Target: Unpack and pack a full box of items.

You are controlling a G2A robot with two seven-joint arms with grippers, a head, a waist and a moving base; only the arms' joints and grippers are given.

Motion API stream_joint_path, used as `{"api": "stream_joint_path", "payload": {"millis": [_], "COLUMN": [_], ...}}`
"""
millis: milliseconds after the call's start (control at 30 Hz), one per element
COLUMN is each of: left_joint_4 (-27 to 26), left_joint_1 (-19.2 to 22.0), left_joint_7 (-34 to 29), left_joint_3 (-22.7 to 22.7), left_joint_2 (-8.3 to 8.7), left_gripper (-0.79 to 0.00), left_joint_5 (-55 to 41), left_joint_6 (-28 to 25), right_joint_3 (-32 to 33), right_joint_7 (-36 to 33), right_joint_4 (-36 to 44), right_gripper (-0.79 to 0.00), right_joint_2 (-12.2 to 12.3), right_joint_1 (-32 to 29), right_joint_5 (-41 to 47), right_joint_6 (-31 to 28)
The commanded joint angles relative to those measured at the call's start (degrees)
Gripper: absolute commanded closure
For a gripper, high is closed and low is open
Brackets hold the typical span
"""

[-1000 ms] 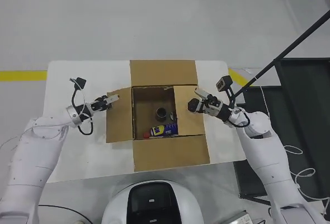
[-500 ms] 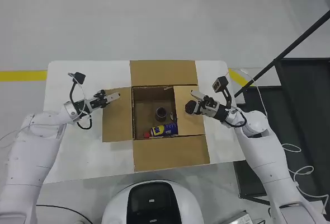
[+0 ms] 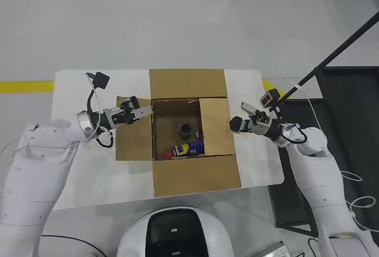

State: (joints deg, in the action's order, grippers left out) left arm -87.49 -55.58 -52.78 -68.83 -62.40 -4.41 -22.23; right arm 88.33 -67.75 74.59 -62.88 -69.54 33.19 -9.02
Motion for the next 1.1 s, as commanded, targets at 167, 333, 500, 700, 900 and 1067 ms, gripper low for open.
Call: {"api": "stream_joint_path", "payload": {"millis": [167,333,500,700,900,1067], "left_joint_4": [8.23,10.48,10.48,10.48,10.48,9.62], "left_joint_1": [6.38,7.64,7.64,7.64,7.64,7.88], "left_joint_7": [5.6,6.98,6.98,6.98,6.98,4.3], "left_joint_3": [10.21,11.9,11.9,11.9,11.9,11.55], "left_joint_2": [-2.65,-3.36,-3.36,-3.36,-3.36,-3.58], "left_gripper": [-0.785,-0.785,-0.785,-0.785,-0.785,-0.785], "left_joint_5": [3.19,2.5,2.5,2.5,2.5,-3.06], "left_joint_6": [2.32,1.72,1.72,1.72,1.72,1.96], "right_joint_3": [-0.7,-1.65,-1.65,-1.65,-1.65,-1.65], "right_joint_7": [-3.13,-3.12,-3.12,-3.12,-3.12,-3.12], "right_joint_4": [-1.94,-2.7,-2.7,-2.7,-2.7,-2.7], "right_gripper": [-0.785,-0.785,-0.785,-0.785,-0.785,-0.785], "right_joint_2": [0.21,0.15,0.15,0.15,0.15,0.15], "right_joint_1": [0.56,1.45,1.45,1.45,1.45,1.45], "right_joint_5": [1.22,0.58,0.58,0.58,0.58,0.58], "right_joint_6": [0.52,0.61,0.61,0.61,0.61,0.61]}}
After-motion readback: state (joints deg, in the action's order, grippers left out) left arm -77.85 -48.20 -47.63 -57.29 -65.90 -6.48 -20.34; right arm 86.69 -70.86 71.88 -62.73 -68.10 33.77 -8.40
